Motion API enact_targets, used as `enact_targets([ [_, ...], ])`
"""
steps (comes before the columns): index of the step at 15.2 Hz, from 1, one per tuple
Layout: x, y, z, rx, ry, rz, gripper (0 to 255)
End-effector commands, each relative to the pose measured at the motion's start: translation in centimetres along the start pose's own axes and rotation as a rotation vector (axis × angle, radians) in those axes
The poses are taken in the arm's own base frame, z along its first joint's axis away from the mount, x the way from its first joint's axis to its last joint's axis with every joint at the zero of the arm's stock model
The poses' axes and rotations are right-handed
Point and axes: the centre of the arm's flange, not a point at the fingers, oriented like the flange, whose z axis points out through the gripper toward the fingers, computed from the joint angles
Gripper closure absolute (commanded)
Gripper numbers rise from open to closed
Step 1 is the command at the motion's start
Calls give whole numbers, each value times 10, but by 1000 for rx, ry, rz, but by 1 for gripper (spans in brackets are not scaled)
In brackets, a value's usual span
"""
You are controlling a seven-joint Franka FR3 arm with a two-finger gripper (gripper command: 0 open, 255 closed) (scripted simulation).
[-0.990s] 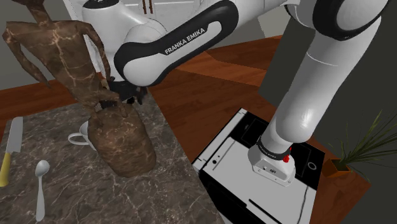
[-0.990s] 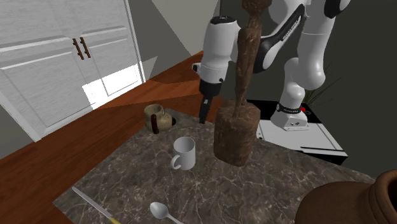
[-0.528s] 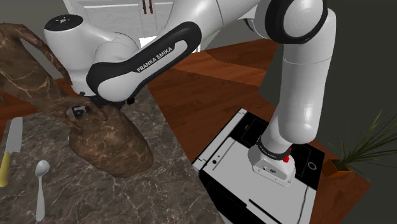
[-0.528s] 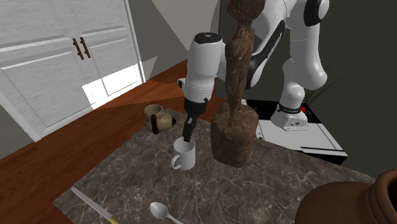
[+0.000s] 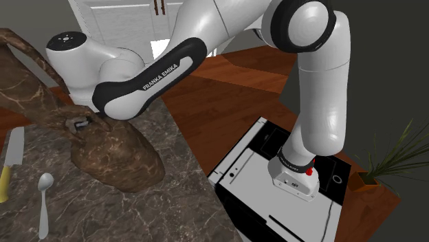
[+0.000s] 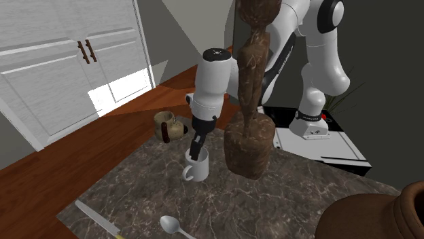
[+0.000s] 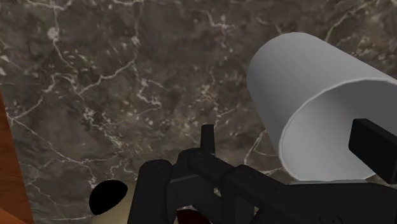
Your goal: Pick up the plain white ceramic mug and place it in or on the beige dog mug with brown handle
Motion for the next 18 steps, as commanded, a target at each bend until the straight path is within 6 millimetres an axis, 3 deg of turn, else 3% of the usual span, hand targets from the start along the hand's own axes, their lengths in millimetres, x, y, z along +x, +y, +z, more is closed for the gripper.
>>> enact_targets([
  [1,-2,2,17,-11,-11,-4,0],
  [8,-2,2,17,-11,-11,-4,0],
  [9,0,1,16,-10,-11,-4,255],
  [13,1,3,22,-10,-11,-5,255],
  [15,-5,-5,19,-10,-10,-4,255],
  [17,-8,-11,29,-10,-10,-4,255],
  [18,-2,2,17,-11,-11,-4,255],
])
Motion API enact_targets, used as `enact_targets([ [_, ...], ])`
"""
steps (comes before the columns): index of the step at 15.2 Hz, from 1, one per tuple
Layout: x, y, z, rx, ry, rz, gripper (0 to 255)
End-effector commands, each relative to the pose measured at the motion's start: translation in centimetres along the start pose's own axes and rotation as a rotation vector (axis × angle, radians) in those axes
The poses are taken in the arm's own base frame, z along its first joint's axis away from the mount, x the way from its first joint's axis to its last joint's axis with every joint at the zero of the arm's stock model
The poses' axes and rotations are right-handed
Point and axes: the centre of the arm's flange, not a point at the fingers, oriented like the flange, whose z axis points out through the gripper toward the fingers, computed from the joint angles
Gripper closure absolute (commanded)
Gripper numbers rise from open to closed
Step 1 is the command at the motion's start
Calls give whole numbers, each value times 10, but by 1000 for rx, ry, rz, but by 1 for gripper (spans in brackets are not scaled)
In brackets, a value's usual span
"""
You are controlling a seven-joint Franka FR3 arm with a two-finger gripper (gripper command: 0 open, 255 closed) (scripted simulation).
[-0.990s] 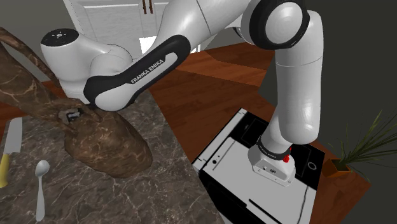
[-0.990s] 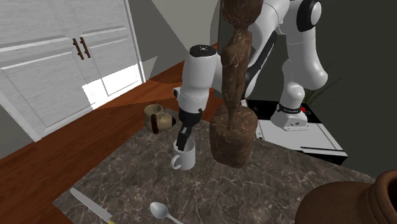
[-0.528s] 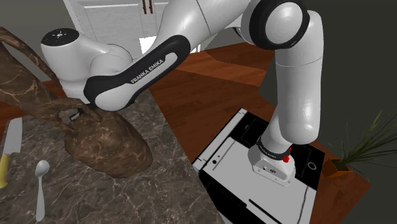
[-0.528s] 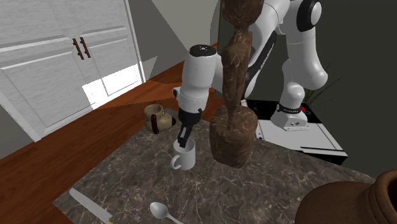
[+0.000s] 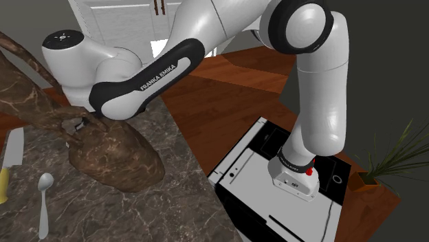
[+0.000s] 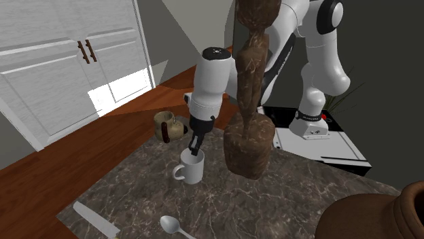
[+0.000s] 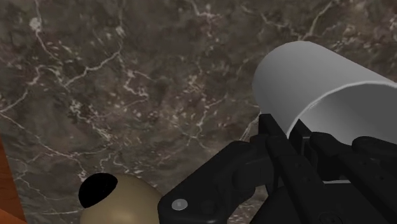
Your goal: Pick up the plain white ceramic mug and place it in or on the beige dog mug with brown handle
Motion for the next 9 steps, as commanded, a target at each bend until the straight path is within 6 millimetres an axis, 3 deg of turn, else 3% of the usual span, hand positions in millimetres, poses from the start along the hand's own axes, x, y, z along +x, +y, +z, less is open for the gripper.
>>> enact_targets([
  [1,-6,9,15,-29,-32,-9,255],
  [9,3,7,-26,-29,-32,-9,255],
])
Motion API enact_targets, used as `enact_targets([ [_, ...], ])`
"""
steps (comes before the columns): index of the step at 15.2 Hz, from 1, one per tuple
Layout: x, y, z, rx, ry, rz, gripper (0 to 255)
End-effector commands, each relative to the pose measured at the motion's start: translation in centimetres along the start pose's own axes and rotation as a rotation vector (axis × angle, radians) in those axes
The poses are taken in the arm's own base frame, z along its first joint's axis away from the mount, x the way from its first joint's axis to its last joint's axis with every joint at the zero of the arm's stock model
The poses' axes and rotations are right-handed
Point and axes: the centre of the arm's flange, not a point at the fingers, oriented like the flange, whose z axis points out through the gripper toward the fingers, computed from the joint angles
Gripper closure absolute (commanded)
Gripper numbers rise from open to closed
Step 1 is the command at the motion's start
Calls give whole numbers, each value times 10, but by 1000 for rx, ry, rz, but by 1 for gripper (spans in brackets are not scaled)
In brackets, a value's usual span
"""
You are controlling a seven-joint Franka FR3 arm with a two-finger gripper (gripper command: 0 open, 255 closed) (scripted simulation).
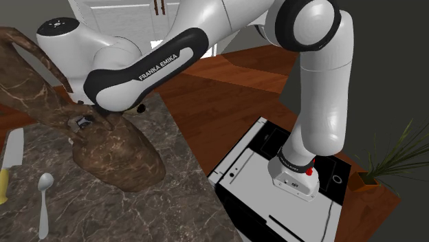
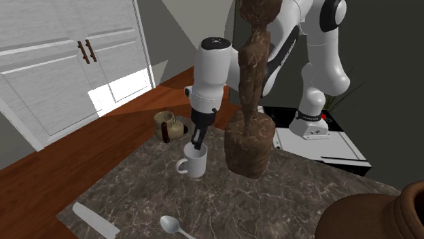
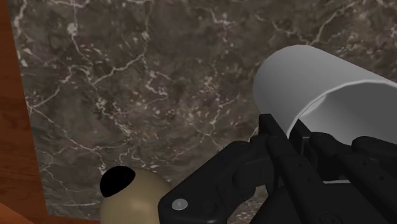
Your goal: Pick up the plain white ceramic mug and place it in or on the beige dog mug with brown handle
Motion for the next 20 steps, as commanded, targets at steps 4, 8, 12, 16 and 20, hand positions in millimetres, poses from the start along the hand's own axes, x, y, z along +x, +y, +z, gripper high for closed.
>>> enact_targets([
  [4,4,0,-26,0,0,0,255],
  [8,8,-1,-47,0,0,0,255],
  [12,12,-1,-68,0,0,0,255],
  [16,15,-2,-89,0,0,0,255],
  [20,19,-2,-109,0,0,0,255],
])
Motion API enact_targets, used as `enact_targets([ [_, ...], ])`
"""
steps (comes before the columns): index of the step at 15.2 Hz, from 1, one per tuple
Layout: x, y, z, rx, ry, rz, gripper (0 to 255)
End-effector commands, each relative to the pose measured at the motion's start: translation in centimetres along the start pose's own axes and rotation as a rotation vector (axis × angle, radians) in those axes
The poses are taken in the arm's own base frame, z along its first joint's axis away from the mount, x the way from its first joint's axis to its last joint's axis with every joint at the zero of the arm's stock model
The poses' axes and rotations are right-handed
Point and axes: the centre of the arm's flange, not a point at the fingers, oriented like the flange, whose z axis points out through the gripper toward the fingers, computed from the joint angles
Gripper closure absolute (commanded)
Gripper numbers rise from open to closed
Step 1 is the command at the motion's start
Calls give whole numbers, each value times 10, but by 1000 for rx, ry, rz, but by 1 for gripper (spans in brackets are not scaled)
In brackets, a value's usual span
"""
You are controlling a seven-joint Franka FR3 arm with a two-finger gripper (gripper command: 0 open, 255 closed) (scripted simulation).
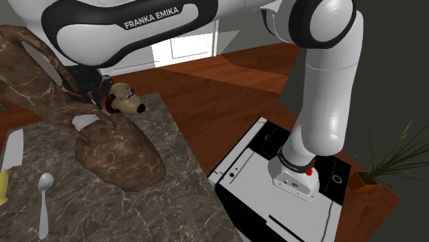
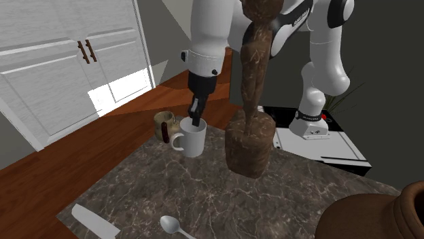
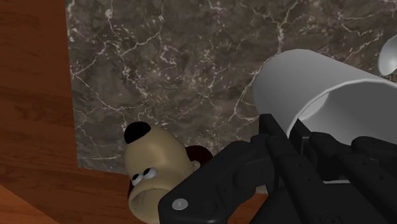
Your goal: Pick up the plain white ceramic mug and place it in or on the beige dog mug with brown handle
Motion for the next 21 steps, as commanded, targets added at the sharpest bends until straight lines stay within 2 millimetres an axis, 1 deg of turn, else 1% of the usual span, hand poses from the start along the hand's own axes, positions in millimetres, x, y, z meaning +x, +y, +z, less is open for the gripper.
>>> enact_targets([
  [1,1,-1,-11,0,0,0,255],
  [7,6,-2,-42,0,0,0,255],
  [8,7,-2,-43,0,0,0,255],
  [21,145,100,-41,0,0,0,255],
])
